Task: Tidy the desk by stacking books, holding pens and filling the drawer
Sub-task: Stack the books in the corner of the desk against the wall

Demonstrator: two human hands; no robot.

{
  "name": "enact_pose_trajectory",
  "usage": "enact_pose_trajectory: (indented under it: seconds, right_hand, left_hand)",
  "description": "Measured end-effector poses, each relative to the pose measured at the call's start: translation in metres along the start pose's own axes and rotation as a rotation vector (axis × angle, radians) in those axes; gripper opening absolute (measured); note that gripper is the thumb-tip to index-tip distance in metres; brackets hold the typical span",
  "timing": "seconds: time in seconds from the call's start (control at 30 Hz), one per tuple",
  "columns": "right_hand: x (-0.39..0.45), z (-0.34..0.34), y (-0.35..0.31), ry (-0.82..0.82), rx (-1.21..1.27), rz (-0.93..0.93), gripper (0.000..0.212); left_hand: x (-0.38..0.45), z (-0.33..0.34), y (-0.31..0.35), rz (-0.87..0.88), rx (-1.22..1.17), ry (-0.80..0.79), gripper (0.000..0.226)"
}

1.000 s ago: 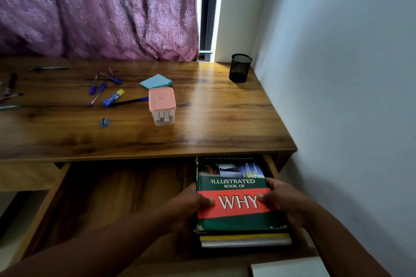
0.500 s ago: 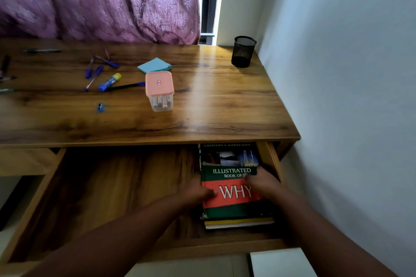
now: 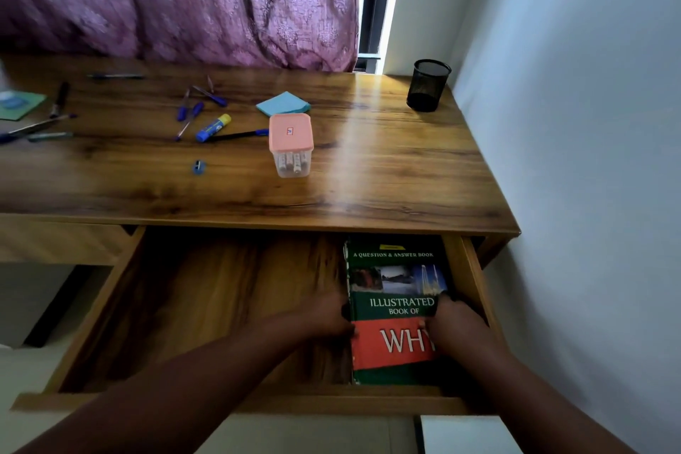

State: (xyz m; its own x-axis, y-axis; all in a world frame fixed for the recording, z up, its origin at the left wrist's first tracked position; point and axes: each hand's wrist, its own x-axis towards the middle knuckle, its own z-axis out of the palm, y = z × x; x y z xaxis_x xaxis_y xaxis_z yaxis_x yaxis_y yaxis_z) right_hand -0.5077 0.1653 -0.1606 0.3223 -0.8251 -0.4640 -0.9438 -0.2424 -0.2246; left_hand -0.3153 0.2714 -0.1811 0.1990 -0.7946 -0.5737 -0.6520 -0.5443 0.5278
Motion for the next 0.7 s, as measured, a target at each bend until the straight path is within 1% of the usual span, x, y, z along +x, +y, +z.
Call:
enact_pose_trajectory:
  seconds: [0.07, 0.1, 0.17, 0.2, 0.27, 0.33, 0.37, 0.4, 0.43, 0.47, 0.53, 0.6, 0.63, 0.7]
  right_hand:
    - [-0.011, -0.004, -0.003, 0.048, -0.072, -0.032, 0.037]
    - [-0.019, -0.005, -0.004, 0.080, -0.138, -0.061, 0.038]
    - [-0.037, -0.004, -0.008, 0.145, -0.231, -0.164, 0.041]
    - [-0.049, -0.001, -0.009, 0.150, -0.235, -0.245, 0.042]
    - [-0.071, 0.009, -0.009, 0.104, -0.188, -0.388, 0.053]
    - [-0.091, 0.022, -0.008, 0.088, -0.177, -0.432, 0.070]
    - [-0.096, 0.030, -0.005, 0.122, -0.184, -0.445, 0.074]
    - [-0.099, 0.038, -0.001, 0.177, -0.188, -0.461, 0.074]
    - [-0.101, 0.045, 0.001, 0.248, -0.176, -0.480, 0.069]
    - [-0.102, 0.048, 0.001, 0.304, -0.157, -0.488, 0.064]
    - [-0.100, 0.051, -0.001, 0.328, -0.152, -0.500, 0.061]
    - [-0.095, 0.050, -0.005, 0.353, -0.174, -0.520, 0.062]
    - [-0.090, 0.049, -0.006, 0.363, -0.199, -0.533, 0.064]
    - [-0.079, 0.045, -0.007, 0.362, -0.231, -0.551, 0.065]
  left_hand:
    - [-0.010, -0.001, 0.002, 0.034, 0.135, 0.016, 0.039]
    - [-0.016, -0.002, 0.002, 0.046, 0.177, 0.024, 0.042]
    - [-0.035, -0.008, 0.000, 0.044, 0.195, 0.021, 0.050]
    - [-0.046, -0.011, -0.004, 0.034, 0.190, 0.008, 0.056]
    - [-0.072, -0.017, -0.016, 0.024, 0.142, -0.027, 0.072]
    - [-0.101, -0.021, -0.029, 0.039, 0.135, -0.054, 0.084]
    - [-0.113, -0.019, -0.038, 0.051, 0.181, -0.055, 0.091]
    - [-0.124, -0.017, -0.045, 0.061, 0.247, -0.045, 0.100]
    - [-0.132, -0.011, -0.054, 0.056, 0.315, -0.025, 0.108]
    - [-0.136, -0.006, -0.063, 0.051, 0.375, 0.030, 0.110]
    - [-0.136, 0.004, -0.075, 0.132, 0.493, 0.233, 0.103]
    - [-0.131, 0.007, -0.079, 0.168, 0.593, 0.318, 0.088]
    - [-0.127, 0.006, -0.079, 0.184, 0.617, 0.366, 0.087]
    - [-0.116, 0.001, -0.080, 0.208, 0.624, 0.421, 0.091]
